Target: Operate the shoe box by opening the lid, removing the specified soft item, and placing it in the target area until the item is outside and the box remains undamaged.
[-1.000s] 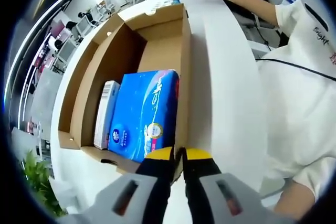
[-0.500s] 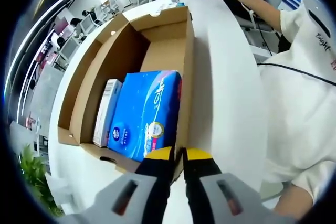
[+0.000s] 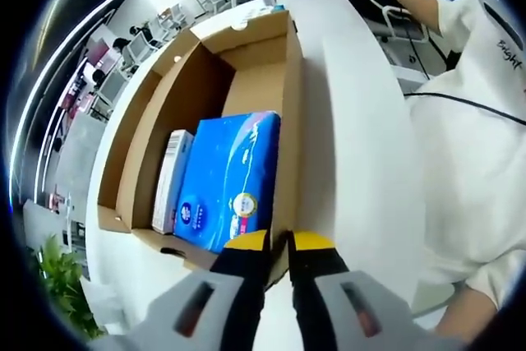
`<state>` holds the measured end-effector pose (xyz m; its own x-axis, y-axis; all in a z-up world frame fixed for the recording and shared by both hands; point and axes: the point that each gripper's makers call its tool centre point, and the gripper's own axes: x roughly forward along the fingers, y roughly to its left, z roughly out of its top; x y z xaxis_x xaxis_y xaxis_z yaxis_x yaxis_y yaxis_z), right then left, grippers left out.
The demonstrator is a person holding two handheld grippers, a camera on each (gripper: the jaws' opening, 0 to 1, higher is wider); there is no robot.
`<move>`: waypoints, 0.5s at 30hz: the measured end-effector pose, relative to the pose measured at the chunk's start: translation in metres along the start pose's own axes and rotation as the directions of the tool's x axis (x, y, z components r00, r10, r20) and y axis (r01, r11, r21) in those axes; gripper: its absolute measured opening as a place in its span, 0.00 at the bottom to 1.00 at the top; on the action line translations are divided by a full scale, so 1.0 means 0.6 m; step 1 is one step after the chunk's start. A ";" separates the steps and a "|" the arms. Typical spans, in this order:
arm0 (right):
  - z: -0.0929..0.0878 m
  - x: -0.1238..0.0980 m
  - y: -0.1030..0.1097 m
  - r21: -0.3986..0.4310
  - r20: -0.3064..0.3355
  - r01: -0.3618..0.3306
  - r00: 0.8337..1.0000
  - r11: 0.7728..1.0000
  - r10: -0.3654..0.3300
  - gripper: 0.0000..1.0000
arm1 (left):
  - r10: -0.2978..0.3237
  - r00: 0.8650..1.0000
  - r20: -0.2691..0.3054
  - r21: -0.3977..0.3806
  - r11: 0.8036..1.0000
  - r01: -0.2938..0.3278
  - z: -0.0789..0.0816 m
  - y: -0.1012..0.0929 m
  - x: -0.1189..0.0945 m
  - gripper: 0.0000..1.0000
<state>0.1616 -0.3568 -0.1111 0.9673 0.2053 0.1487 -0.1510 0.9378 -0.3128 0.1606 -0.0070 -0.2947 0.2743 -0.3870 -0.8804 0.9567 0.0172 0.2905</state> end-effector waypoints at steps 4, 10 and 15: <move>-0.007 0.005 0.010 0.027 -0.025 -0.032 0.999 0.999 0.033 0.64 | 0.002 1.000 0.011 -0.003 1.000 -0.002 0.000 -0.001 0.000 0.09; -0.003 0.011 0.035 0.084 -0.033 -0.119 0.992 0.989 0.122 0.63 | -0.003 1.000 0.014 0.042 0.999 0.003 0.001 -0.003 0.000 0.08; 0.017 0.020 0.066 0.068 -0.021 -0.216 0.976 0.974 0.217 0.49 | -0.009 1.000 0.014 0.041 0.999 0.009 0.001 -0.003 0.001 0.07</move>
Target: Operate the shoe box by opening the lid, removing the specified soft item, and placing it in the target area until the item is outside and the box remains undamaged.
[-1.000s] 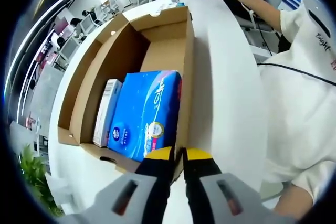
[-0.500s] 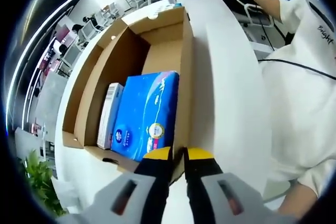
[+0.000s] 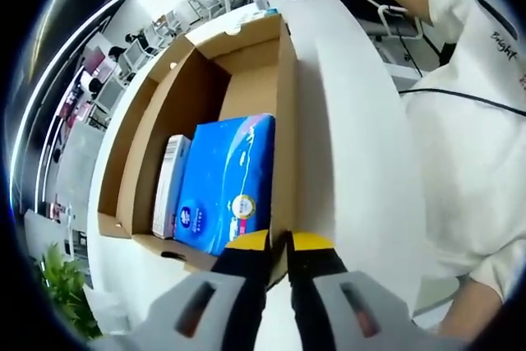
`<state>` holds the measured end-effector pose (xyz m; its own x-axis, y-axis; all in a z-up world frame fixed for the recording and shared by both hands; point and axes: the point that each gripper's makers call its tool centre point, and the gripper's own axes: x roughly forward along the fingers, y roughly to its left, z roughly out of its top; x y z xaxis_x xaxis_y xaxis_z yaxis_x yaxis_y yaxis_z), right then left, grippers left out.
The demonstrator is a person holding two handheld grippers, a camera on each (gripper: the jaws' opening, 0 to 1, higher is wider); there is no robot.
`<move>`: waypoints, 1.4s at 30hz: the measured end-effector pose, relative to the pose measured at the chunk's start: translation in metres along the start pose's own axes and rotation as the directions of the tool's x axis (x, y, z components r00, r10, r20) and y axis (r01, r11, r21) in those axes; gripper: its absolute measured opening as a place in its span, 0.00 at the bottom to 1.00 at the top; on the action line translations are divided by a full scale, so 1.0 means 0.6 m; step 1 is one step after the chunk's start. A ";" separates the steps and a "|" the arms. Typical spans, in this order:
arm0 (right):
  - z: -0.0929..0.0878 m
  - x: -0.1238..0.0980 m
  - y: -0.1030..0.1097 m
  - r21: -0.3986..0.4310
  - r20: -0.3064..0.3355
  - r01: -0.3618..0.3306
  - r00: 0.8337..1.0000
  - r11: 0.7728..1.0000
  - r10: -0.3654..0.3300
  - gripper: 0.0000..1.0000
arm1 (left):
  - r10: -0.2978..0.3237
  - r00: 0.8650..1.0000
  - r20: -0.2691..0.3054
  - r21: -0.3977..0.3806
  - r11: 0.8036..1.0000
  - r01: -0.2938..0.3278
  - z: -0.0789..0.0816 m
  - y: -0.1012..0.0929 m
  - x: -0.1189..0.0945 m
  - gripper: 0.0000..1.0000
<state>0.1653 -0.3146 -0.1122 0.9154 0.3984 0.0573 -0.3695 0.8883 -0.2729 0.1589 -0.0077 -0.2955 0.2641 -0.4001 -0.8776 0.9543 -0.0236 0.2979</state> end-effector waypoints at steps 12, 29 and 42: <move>0.001 0.043 0.077 0.008 -0.065 -0.205 0.977 0.979 0.205 0.47 | 0.005 1.000 0.000 0.008 1.000 -0.005 0.000 0.000 0.001 0.07; 0.019 0.079 0.145 -0.009 -0.072 -0.361 0.930 0.933 0.359 0.48 | -0.149 0.988 -0.037 -0.024 0.989 0.148 -0.003 -0.011 0.001 0.02; -0.015 0.126 0.215 0.016 -0.145 -0.524 0.841 0.852 0.520 0.47 | -0.117 0.993 -0.013 0.017 0.993 0.117 -0.003 -0.012 -0.004 0.03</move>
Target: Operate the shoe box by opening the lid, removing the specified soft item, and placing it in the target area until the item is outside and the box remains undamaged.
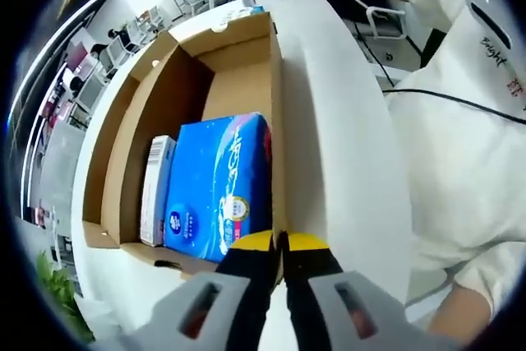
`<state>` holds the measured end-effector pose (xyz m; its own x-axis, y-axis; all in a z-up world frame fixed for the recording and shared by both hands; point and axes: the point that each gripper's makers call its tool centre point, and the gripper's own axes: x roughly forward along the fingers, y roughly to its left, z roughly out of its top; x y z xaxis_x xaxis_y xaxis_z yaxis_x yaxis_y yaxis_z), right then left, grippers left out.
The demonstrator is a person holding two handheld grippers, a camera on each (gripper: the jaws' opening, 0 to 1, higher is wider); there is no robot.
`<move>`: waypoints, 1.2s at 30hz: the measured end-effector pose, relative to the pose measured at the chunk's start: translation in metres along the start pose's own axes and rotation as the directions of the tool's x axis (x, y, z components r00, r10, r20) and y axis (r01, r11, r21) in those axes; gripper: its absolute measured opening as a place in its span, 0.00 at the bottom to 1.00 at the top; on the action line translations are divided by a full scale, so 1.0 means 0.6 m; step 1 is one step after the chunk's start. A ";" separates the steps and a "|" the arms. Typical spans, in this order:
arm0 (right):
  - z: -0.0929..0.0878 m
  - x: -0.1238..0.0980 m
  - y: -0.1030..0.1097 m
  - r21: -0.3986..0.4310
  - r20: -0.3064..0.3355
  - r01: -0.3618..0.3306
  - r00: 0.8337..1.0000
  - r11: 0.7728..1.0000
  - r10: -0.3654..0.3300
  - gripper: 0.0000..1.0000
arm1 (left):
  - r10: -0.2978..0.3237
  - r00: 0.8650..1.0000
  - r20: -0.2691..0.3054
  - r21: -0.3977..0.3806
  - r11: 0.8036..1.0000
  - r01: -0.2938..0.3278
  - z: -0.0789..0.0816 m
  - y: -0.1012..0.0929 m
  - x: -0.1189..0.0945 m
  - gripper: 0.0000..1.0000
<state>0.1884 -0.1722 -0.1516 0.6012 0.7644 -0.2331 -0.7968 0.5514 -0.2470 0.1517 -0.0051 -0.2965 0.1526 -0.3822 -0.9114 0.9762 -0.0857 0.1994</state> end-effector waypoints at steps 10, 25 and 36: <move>-0.028 0.055 0.027 -0.017 -0.066 -0.095 0.993 0.995 0.093 0.46 | 0.006 1.000 0.007 0.003 1.000 -0.006 -0.002 0.001 -0.002 0.03; -0.069 0.130 0.072 -0.061 -0.166 -0.235 0.961 0.970 0.223 0.45 | 0.012 1.000 0.018 -0.002 1.000 -0.012 -0.002 0.003 -0.001 0.04; -0.061 0.152 0.085 -0.056 -0.187 -0.294 0.942 0.954 0.279 0.51 | 0.016 1.000 0.022 0.000 1.000 -0.016 -0.001 0.002 0.001 0.04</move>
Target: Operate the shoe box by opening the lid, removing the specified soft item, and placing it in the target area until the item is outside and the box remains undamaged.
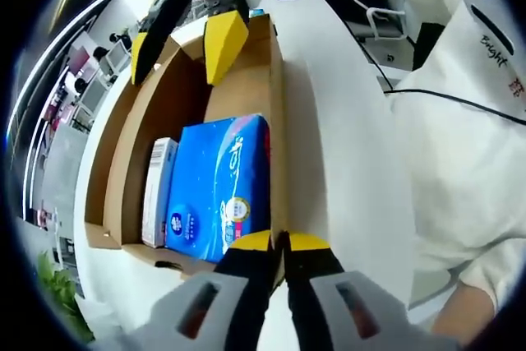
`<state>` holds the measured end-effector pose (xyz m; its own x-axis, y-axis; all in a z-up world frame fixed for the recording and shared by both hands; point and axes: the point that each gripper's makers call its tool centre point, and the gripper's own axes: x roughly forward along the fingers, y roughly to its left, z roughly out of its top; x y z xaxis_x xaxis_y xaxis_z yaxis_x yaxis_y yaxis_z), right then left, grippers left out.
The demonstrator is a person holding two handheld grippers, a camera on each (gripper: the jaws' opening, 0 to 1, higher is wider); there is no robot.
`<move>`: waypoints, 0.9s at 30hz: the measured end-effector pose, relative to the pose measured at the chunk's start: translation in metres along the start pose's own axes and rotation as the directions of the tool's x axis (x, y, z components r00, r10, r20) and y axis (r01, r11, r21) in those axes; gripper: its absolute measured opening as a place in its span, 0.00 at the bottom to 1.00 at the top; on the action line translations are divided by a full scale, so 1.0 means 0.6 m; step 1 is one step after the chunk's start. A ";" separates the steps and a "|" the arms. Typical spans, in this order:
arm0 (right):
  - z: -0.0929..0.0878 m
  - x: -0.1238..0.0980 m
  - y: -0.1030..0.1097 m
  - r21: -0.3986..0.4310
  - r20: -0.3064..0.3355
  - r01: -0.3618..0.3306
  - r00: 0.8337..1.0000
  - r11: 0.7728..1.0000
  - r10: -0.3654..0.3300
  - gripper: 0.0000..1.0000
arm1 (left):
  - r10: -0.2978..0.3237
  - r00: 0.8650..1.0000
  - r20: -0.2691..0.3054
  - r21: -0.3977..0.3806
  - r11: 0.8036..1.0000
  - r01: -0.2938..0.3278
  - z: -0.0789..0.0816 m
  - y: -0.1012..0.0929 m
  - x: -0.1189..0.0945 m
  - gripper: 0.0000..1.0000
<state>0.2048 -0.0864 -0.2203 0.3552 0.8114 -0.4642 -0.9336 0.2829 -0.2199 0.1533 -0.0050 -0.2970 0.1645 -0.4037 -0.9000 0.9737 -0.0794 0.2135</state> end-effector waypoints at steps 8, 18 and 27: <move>-0.009 0.033 0.017 0.016 -0.020 -0.072 0.997 0.997 0.073 0.54 | -0.002 1.000 0.011 -0.012 1.000 0.002 0.000 0.000 0.002 0.04; -0.017 0.059 0.018 0.002 -0.066 -0.095 0.993 0.995 0.095 0.56 | -0.006 1.000 0.005 -0.008 1.000 0.006 0.000 0.000 0.002 0.04; -0.012 0.071 0.025 -0.002 -0.085 -0.133 0.988 0.991 0.132 0.56 | 0.010 1.000 0.002 -0.018 1.000 -0.010 0.000 0.000 0.002 0.04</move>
<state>0.2061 -0.0515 -0.2496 0.2315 0.7954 -0.5601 -0.9724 0.1716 -0.1583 0.1534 -0.0056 -0.2979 0.1736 -0.4063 -0.8971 0.9747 -0.0593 0.2155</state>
